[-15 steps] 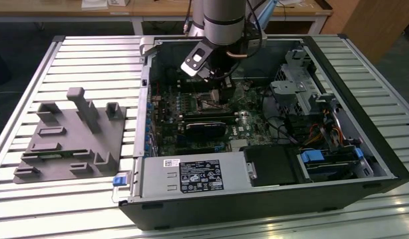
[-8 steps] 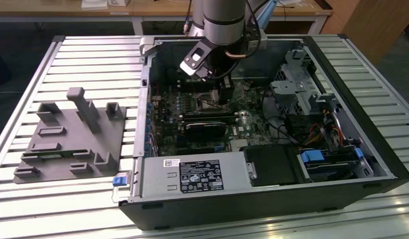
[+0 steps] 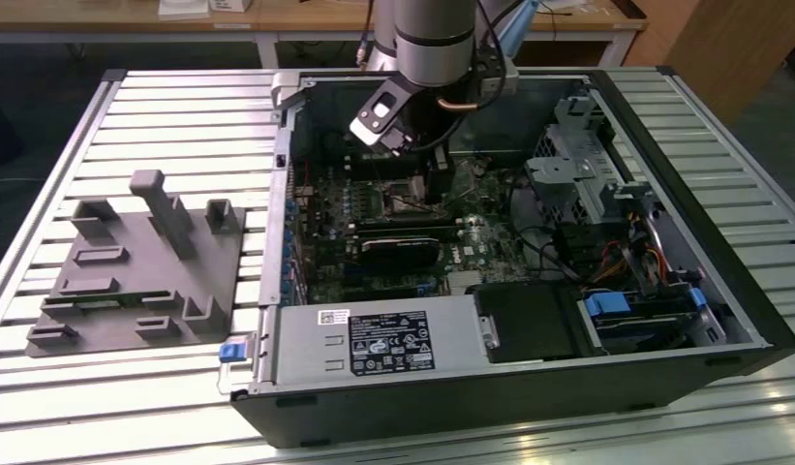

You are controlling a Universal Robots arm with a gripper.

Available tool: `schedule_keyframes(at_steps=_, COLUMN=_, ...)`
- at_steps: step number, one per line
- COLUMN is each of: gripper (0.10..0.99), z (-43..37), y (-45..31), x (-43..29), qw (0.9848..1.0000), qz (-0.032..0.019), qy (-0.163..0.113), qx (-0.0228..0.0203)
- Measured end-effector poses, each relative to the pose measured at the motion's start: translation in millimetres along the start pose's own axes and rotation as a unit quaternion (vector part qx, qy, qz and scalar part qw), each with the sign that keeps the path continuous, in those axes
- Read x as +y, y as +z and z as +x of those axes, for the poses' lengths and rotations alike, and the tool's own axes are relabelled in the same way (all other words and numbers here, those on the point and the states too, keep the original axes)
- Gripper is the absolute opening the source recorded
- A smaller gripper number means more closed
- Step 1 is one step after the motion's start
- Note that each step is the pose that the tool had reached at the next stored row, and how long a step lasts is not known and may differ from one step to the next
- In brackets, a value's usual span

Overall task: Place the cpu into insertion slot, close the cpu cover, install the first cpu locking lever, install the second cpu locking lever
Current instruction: 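Place the cpu into insertion slot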

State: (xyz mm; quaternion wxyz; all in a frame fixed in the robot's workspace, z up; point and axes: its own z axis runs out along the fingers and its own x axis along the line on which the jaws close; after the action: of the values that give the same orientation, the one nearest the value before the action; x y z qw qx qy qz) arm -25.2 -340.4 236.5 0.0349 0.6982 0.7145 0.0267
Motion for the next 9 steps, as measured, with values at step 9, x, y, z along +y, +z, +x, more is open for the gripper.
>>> schedule_keyframes(at_steps=9, gripper=0.541, z=11.8, y=3.9, x=-0.7, qw=1.0, qz=0.0001, qy=-0.001, qx=-0.0062)
